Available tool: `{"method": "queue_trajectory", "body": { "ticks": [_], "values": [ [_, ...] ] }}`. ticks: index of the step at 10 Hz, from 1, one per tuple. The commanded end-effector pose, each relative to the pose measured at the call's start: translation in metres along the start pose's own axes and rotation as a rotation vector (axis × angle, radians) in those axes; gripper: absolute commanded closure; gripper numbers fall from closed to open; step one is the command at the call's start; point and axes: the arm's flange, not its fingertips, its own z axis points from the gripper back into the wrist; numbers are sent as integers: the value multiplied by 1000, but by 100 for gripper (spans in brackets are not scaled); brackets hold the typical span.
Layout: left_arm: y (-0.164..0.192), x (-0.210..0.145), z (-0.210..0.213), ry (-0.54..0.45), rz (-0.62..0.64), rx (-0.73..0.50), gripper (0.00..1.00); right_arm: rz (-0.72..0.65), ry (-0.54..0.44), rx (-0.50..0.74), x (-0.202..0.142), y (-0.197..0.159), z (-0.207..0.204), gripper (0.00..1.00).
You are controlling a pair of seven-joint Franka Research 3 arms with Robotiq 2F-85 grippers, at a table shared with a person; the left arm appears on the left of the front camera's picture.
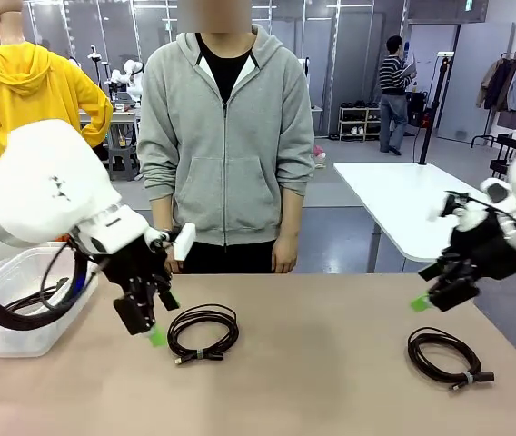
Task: Organize and store the cables.
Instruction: Place the USB Extension Cable into the Organizing box.
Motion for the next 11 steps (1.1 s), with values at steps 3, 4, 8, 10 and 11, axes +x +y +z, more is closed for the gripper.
{"method": "queue_trajectory", "body": {
  "ticks": [3,4,8,10,11],
  "values": [
    [24,7,-37,55,58,48,0,134,-183,48,-92,45,5,0],
    [27,3,-34,46,62,45,0,175,-204,55,-98,47,-5,0],
    [15,-2,-33,29,49,24,0,73,-106,42,-49,-20,26,0],
    [20,-2,-36,31,51,30,0,73,-106,42,-49,-20,26,0],
    [26,13,-55,121,67,44,0,73,-106,42,-49,-20,26,0]
  ]
}}
